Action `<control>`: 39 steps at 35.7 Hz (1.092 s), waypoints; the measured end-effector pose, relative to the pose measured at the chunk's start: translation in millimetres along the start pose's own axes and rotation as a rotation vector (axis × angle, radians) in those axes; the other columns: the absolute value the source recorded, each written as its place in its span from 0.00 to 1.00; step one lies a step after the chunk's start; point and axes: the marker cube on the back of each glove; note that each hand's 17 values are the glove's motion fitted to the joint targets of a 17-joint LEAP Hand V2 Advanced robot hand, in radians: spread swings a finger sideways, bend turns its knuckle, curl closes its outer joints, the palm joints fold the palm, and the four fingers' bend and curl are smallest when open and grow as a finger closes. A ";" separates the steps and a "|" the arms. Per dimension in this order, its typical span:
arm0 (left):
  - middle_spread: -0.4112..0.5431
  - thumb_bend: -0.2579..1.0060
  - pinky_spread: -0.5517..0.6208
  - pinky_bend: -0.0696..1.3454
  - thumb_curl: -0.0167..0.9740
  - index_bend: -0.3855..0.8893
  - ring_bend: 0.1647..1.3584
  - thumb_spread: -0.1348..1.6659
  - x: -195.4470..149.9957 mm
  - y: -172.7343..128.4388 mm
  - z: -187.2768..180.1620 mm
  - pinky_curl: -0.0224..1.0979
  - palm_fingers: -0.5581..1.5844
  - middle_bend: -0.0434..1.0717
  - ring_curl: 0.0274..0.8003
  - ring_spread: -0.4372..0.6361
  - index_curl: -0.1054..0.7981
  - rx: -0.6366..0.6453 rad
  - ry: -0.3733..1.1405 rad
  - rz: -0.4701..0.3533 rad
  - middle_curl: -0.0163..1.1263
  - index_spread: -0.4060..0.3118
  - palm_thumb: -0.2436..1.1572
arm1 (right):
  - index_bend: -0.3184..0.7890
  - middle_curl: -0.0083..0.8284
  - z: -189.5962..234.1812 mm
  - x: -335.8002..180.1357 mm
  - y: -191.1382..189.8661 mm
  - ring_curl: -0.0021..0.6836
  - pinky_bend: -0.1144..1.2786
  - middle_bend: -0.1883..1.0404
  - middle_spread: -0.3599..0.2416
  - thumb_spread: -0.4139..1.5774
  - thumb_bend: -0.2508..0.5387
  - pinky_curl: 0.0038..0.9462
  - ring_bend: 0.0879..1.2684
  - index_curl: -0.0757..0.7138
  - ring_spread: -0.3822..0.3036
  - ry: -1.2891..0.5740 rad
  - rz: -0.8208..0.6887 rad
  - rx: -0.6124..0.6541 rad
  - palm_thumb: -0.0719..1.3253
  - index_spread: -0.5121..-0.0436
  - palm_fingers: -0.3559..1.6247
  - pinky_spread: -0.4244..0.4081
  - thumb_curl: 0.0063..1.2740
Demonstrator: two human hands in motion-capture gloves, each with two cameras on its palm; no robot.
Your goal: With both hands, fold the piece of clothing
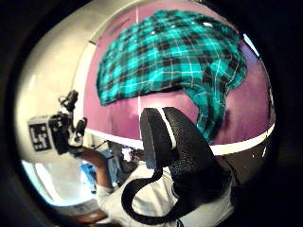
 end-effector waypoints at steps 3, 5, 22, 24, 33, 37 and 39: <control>0.48 0.19 0.65 0.42 0.19 0.39 0.42 0.74 -5.4 -8.9 17.9 0.33 0.44 0.20 0.36 0.53 0.32 -0.025 -0.002 -0.020 0.28 0.49 0.25 | 0.40 0.36 14.2 3.4 -2.2 0.30 0.35 0.32 0.56 0.84 0.42 0.32 0.12 0.42 0.77 -0.002 0.013 -0.049 0.30 0.33 0.28 0.82 0.14; 0.48 0.19 0.65 0.42 0.20 0.39 0.43 0.74 -7.5 -5.9 15.9 0.33 0.44 0.20 0.36 0.53 0.32 -0.034 -0.008 -0.036 0.29 0.50 0.26 | 0.39 0.37 17.6 3.0 0.1 0.30 0.36 0.32 0.57 0.83 0.41 0.32 0.12 0.41 0.77 -0.009 0.006 -0.067 0.32 0.33 0.27 0.82 0.15; 0.45 0.20 0.62 0.39 0.22 0.47 0.41 0.75 -18.1 3.8 19.4 0.34 0.48 0.22 0.36 0.48 0.38 -0.018 -0.107 -0.064 0.31 0.46 0.24 | 0.48 0.41 20.7 11.5 14.6 0.36 0.35 0.33 0.50 0.82 0.42 0.33 0.20 0.44 0.68 -0.066 0.036 -0.034 0.45 0.36 0.38 0.79 0.20; 0.41 0.22 0.60 0.35 0.23 0.50 0.41 0.77 -18.6 -0.4 18.5 0.32 0.53 0.23 0.36 0.43 0.41 0.068 -0.154 -0.052 0.32 0.41 0.28 | 0.51 0.41 16.6 14.4 14.1 0.37 0.33 0.33 0.45 0.83 0.45 0.32 0.20 0.47 0.62 -0.042 0.022 0.048 0.49 0.34 0.43 0.76 0.21; 0.19 0.39 0.35 0.26 0.34 0.54 0.40 0.78 -39.6 -14.2 54.8 0.31 0.80 0.28 0.38 0.15 0.49 0.096 -0.076 -0.021 0.36 0.20 0.61 | 0.49 0.48 37.9 34.3 1.8 0.46 0.23 0.43 0.25 0.83 0.57 0.30 0.32 0.52 0.29 -0.041 -0.166 0.039 0.67 0.38 0.72 0.55 0.24; 0.14 0.39 0.30 0.24 0.35 0.52 0.40 0.76 -46.1 13.4 27.9 0.33 0.82 0.30 0.41 0.10 0.51 0.044 0.022 0.047 0.38 0.16 0.65 | 0.40 0.51 16.4 41.3 15.8 0.52 0.24 0.45 0.20 0.82 0.56 0.32 0.39 0.52 0.21 -0.054 -0.247 -0.032 0.69 0.39 0.78 0.47 0.24; 0.12 0.39 0.28 0.23 0.36 0.52 0.40 0.76 -47.9 28.3 7.5 0.33 0.83 0.31 0.42 0.09 0.53 0.019 0.060 0.088 0.39 0.13 0.67 | 0.38 0.52 -7.2 42.4 28.3 0.56 0.28 0.45 0.19 0.82 0.56 0.35 0.43 0.51 0.19 -0.063 -0.284 -0.069 0.70 0.39 0.80 0.41 0.24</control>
